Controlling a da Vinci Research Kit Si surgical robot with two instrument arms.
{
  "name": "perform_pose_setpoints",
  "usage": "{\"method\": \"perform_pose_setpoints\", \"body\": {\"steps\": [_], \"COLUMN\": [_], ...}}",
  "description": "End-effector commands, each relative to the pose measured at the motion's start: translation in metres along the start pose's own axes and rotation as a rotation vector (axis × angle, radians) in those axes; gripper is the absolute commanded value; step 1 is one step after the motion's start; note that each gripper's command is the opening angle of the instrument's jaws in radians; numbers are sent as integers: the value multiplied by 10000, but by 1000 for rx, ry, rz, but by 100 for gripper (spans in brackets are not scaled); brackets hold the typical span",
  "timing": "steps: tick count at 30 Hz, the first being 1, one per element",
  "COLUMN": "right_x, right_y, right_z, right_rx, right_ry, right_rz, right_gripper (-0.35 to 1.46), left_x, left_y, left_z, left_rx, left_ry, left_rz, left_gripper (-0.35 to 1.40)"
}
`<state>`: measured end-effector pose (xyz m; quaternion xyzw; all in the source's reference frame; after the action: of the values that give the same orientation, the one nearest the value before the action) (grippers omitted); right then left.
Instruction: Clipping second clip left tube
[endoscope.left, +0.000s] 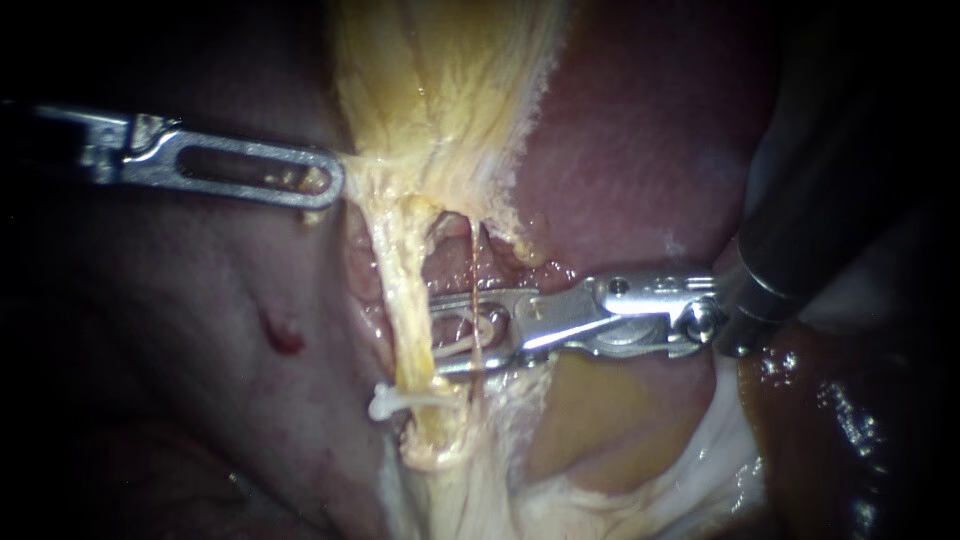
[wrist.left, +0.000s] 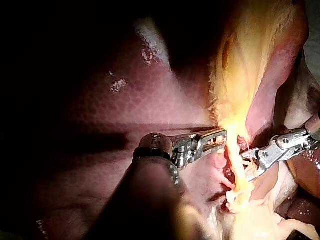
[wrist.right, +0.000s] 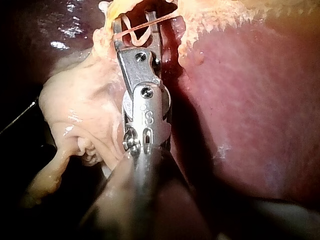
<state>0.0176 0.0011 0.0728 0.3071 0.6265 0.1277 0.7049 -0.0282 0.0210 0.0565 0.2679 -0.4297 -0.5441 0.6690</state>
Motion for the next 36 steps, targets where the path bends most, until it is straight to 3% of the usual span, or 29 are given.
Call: {"method": "perform_pose_setpoints", "body": {"steps": [1,12,18,36], "right_x": [0,-1,-4,-26], "right_y": [0,1,5,24], "right_z": [0,-1,-4,-28], "right_rx": [0,0,1,-26], "right_ry": [0,-1,0,-13], "right_rz": [0,0,14,20], "right_gripper": [23,26,38,44], "left_x": [0,0,0,0], "left_y": [0,0,0,0], "left_z": [0,0,0,0], "left_rx": [0,0,0,0], "left_ry": [0,0,0,0], "left_rz": [0,0,0,0], "left_gripper": [-35,-35,-35,-35]}}
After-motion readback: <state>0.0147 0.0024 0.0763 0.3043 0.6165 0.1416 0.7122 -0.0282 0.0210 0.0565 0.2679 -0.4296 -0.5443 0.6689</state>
